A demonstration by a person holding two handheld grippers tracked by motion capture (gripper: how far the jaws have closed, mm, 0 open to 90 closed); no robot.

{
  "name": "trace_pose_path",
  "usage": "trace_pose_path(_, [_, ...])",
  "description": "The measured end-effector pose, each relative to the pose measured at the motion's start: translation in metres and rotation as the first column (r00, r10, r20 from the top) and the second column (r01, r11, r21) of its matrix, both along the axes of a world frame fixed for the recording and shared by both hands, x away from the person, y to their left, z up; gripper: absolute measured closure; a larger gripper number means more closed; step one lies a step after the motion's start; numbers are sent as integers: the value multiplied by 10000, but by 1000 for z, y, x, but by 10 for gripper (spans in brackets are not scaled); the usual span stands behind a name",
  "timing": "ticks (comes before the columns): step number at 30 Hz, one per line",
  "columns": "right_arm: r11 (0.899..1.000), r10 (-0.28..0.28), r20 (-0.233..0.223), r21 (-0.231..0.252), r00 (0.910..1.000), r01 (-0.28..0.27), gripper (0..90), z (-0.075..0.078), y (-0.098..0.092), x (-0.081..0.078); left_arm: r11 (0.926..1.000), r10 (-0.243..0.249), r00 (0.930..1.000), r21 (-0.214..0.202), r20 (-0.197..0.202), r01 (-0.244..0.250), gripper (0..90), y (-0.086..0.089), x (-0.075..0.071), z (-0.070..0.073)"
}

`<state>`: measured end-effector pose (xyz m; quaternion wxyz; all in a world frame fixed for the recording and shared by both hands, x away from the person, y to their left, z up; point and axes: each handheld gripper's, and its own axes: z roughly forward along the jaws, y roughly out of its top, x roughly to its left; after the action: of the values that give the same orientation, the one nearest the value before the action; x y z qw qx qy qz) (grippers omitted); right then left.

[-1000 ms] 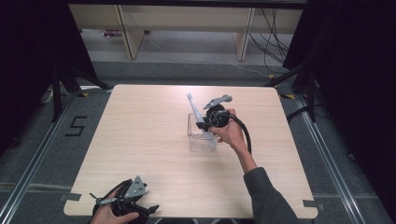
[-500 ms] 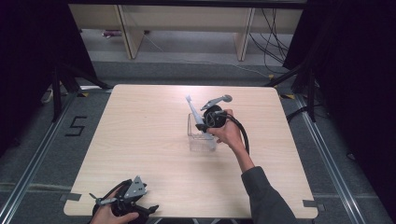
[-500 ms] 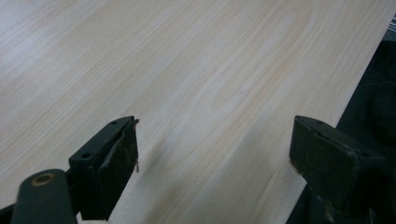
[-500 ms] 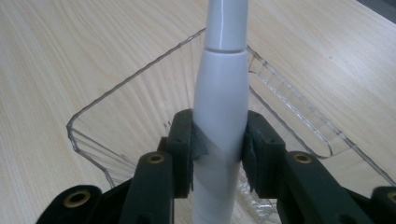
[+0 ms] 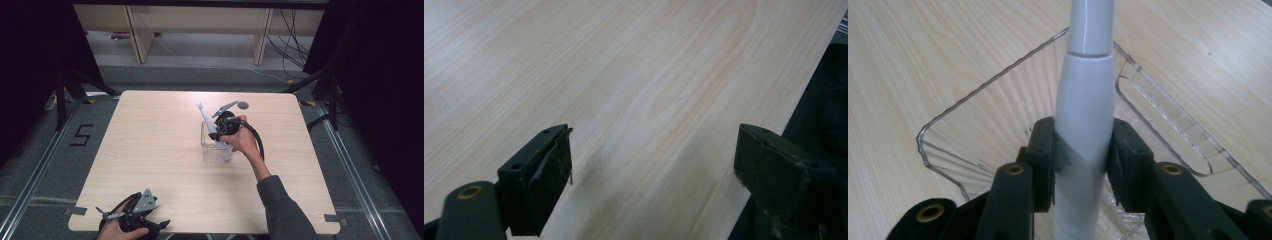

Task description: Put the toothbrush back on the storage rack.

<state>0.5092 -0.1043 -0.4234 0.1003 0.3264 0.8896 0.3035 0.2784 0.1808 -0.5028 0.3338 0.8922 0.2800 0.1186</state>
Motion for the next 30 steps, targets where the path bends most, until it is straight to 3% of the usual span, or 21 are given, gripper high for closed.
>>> trace_pose_path(1, [9990, 444, 232, 4, 9987, -444, 665, -1, 0, 3, 10000, 1, 10000, 5, 10, -1, 149, 0, 0, 0])
trace_pose_path(3, [9984, 568, 283, -70, 9980, -566, 664, -1, 0, 4, 10000, 2, 10000, 0, -4, -2, 149, 0, 0, 0])
trace_pose_path(5, [9998, 191, 3, -106, 9998, -191, 664, 0, 3, 3, 10000, -18, 10000, 2, -2, 18, 149, 0, 0, 0])
trace_pose_path(6, [9993, 370, 192, -104, 9991, -368, 664, -1, 3, 4, 10000, -25, 10000, 4, 8, 25, 149, 0, 0, 0])
trace_pose_path(7, [9998, 84, -99, -191, 9999, -86, 664, 0, 4, 3, 10000, -21, 10000, -2, 16, 21, 149, 0, 0, 0])
trace_pose_path(8, [9994, 348, 155, -68, 9993, -347, 664, -2, 5, 4, 10000, -7, 10000, 4, 17, 7, 149, 0, 0, 0])
trace_pose_path(10, [9991, 374, 136, -194, 9992, -371, 664, -1, 5, 5, 10000, 14, 10000, -7, 29, -14, 149, 0, 0, 0])
trace_pose_path(13, [9997, 219, -15, -48, 9998, -219, 663, -2, 6, 5, 10000, -47, 10000, 38, -44, 47, 149, 0, 1, 1])
trace_pose_path(15, [9992, 314, -2, -227, 9995, -314, 663, -1, 7, 7, 10000, 14, 10000, -8, 26, -14, 149, 0, 0, 0])
trace_pose_path(16, [9994, 152, -329, -315, 9993, -163, 662, -1, 8, 6, 10000, 9, 10000, -30, 11, -9, 149, 0, 0, 0])
trace_pose_path(18, [9993, -35, -396, -368, 9992, 21, 662, 0, 9, 6, 10000, 5, 10000, -19, 25, -5, 149, 0, 0, 0])
trace_pose_path(19, [9991, 277, -132, -331, 9995, -281, 661, -1, 8, 8, 10000, -17, 10000, -36, 10, 17, 149, 0, 0, 0])
trace_pose_path(30, [9997, 213, 29, -149, 9998, -213, 631, 2, 8, 7, 10000, 60, 10000, -61, -56, -60, 149, -1, -1, -1])
